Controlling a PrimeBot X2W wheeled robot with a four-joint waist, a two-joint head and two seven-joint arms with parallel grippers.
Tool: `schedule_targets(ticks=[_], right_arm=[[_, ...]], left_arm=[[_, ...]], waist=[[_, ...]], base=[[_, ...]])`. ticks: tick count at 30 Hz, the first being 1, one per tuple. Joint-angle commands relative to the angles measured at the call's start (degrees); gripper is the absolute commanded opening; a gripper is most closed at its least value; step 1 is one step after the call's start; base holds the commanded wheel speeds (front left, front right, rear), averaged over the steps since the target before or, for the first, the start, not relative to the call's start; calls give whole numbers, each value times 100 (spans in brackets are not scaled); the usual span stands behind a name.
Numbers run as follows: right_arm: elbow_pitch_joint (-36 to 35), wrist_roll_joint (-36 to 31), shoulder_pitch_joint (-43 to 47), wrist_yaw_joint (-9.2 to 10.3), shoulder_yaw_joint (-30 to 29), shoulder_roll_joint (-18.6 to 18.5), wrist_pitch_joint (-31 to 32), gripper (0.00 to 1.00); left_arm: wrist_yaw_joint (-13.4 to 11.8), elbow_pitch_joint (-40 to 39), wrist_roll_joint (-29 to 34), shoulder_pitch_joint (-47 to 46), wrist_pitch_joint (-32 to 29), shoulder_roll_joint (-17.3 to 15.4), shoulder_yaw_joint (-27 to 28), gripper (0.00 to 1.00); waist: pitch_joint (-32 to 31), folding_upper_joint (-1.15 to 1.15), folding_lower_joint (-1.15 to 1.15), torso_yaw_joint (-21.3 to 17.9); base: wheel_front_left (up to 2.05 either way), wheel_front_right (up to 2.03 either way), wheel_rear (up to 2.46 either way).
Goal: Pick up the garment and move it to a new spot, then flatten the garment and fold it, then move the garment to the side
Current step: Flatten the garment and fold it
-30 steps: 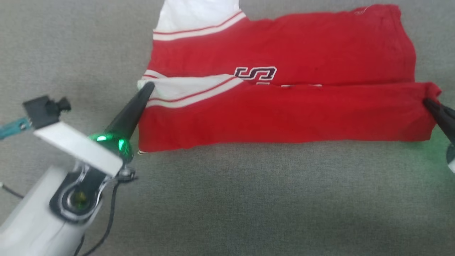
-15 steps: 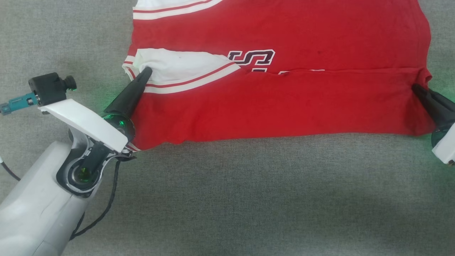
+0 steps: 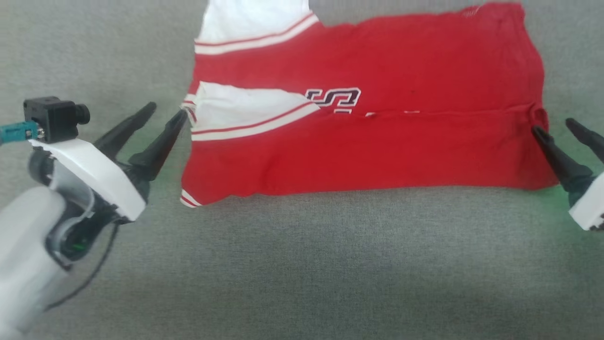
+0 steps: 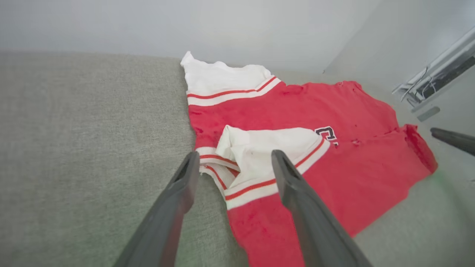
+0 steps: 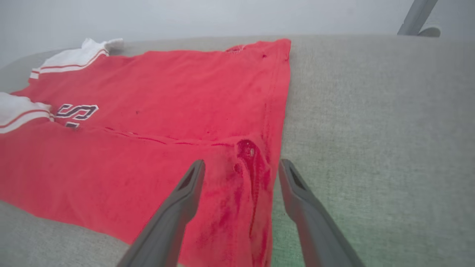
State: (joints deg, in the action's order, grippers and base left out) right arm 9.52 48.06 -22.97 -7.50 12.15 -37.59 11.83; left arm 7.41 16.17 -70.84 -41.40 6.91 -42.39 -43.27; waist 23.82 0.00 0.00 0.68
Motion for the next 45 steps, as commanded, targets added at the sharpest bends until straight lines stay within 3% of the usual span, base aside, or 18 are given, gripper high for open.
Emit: schedule_targets(ticks=[1,4,8,15,22,28,29,32,45], right_arm=[[-30,-26,76,4,-67,-39,-71,100],[-77,-65,201,4,-150,-44,-141,100],[-174,-123,305,4,-262,-15,-124,100],[-452,-223,295,4,-339,19,-5,100],[-674,-294,261,4,-338,114,88,100],[-735,-332,318,4,-394,128,148,100],[-748,-341,325,4,-403,130,155,100],[-812,-360,344,4,-404,87,250,100],[-1216,-438,216,6,110,-714,1744,100]], left_arm=[[7,-48,157,-124,-106,-134,-102,100],[-3,-190,353,-285,-543,-375,-326,100],[-164,-608,166,-391,-1612,-539,-645,100],[-674,-1049,-425,-535,-3329,-593,-1043,100],[-970,-485,-519,-572,-3723,-525,-1151,100],[-840,-115,-555,-440,-3800,-371,-1288,98],[-812,-73,-629,-408,-3789,-307,-1274,63],[-680,1,-678,-361,-3907,-183,-1360,0],[-437,142,-671,-646,-3804,166,-1290,0]], waist=[[-242,0,0,55],[-443,0,0,81],[-610,0,0,94],[-560,0,0,-21],[-294,0,0,-307],[-105,0,0,-458],[-87,0,0,-467],[-49,0,0,-467],[146,0,0,-151]], base=[[0,0,0],[0,0,0],[0,0,0],[0,0,0],[0,0,0],[0,0,0],[0,0,0],[0,0,0],[0,0,0]])
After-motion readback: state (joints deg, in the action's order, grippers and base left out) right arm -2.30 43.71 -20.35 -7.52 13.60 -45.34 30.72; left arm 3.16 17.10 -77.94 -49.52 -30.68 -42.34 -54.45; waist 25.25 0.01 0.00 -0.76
